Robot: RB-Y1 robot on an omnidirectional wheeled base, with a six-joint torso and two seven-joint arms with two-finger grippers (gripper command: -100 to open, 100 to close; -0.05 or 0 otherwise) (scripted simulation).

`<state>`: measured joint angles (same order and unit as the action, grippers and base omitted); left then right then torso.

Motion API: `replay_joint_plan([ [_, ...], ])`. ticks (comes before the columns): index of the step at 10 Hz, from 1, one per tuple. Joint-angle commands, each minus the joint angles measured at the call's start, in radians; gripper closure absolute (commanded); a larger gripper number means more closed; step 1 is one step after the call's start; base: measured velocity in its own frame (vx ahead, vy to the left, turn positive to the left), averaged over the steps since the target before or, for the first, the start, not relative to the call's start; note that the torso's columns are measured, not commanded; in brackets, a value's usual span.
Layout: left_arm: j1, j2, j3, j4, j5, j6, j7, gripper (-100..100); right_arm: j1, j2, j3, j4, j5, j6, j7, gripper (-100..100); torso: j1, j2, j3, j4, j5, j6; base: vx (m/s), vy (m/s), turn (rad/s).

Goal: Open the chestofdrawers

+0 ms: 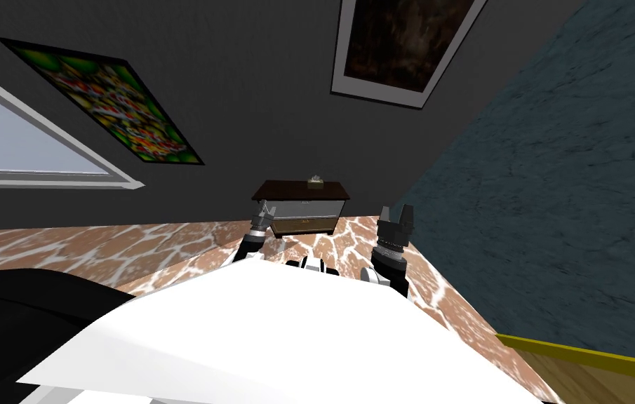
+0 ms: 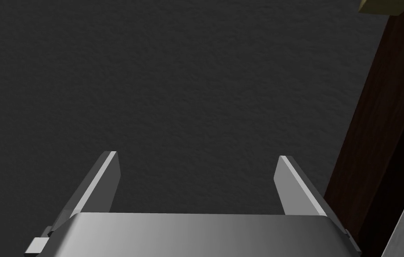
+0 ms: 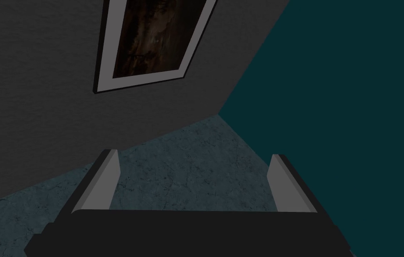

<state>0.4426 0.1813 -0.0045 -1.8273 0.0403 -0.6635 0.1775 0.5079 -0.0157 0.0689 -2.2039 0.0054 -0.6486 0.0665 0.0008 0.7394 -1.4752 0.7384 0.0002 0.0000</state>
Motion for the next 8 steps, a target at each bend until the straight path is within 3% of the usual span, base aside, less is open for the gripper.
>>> replay_joint_plan([
  [1, -0.003, 0.004, 0.004, 0.066, 0.001, -0.047, 0.000, -100, 0.000, 0.000, 0.000, 0.000, 0.000, 0.000, 0.000, 0, -0.001, -0.002, -0.001, 0.000, 0.000, 0.000, 0.116, -0.035, 0.003],
  [8, -0.020, 0.013, 0.023, 0.288, 0.006, -0.202, 0.007, -100, 0.000, 0.000, 0.000, 0.000, 0.000, 0.000, 0.000, 0, 0.000, -0.002, -0.001, -0.001, 0.000, 0.000, 0.130, -0.038, 0.002],
])
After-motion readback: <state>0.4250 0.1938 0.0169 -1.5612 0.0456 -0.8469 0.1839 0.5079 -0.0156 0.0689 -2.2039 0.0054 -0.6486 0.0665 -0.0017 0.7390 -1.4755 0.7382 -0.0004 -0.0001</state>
